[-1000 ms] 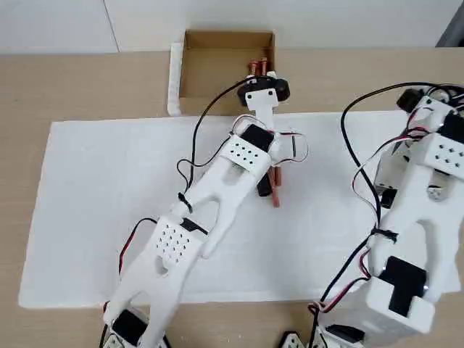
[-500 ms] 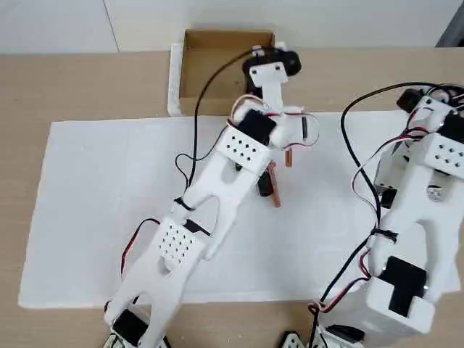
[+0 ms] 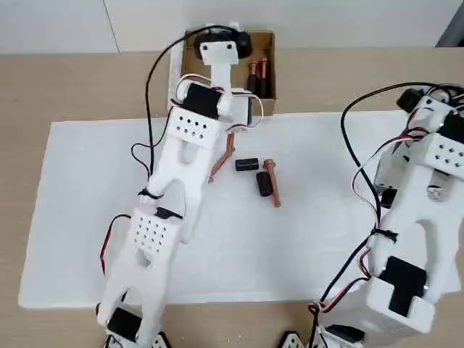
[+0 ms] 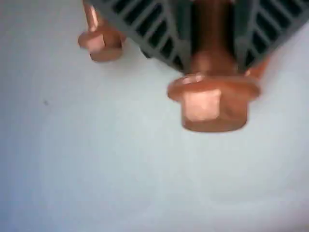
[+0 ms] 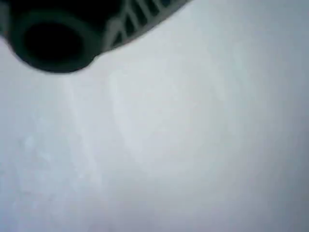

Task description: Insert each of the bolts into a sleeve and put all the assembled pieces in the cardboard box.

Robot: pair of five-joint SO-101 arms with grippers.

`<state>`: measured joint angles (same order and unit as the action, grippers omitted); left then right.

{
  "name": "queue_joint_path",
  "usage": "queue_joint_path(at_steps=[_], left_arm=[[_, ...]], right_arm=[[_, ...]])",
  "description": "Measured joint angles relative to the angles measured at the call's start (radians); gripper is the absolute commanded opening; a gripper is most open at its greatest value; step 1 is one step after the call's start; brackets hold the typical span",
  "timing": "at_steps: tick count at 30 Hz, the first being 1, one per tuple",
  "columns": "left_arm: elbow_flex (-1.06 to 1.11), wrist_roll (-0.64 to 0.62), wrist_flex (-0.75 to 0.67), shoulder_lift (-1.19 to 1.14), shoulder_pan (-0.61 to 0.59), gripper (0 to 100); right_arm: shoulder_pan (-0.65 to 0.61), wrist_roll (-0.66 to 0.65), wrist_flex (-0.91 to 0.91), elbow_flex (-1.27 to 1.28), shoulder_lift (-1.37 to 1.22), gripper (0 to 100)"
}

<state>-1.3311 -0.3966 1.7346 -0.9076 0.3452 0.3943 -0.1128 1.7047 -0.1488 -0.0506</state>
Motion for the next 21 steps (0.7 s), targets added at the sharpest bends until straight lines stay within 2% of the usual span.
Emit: queue_joint_path(at_steps=[5,10,15,21], left_arm=[[0.316,0.044,0.0,0.295,0.029,0],[0.666,0.061,0.0,0.543,0.006,0],[0.939,0.11,0.0,0.664,-0.046,0],[1.135,0.115,-0.002,0.733,-0.094,0]], right_arm=[[0.0,0.0,0.0,0.0,0.0,0.4],[0.0,0.0,0.0,0.0,0.0,0.4],[0.0,0.0,0.0,0.0,0.0,0.4],[0.0,0.0,0.0,0.0,0.0,0.4]])
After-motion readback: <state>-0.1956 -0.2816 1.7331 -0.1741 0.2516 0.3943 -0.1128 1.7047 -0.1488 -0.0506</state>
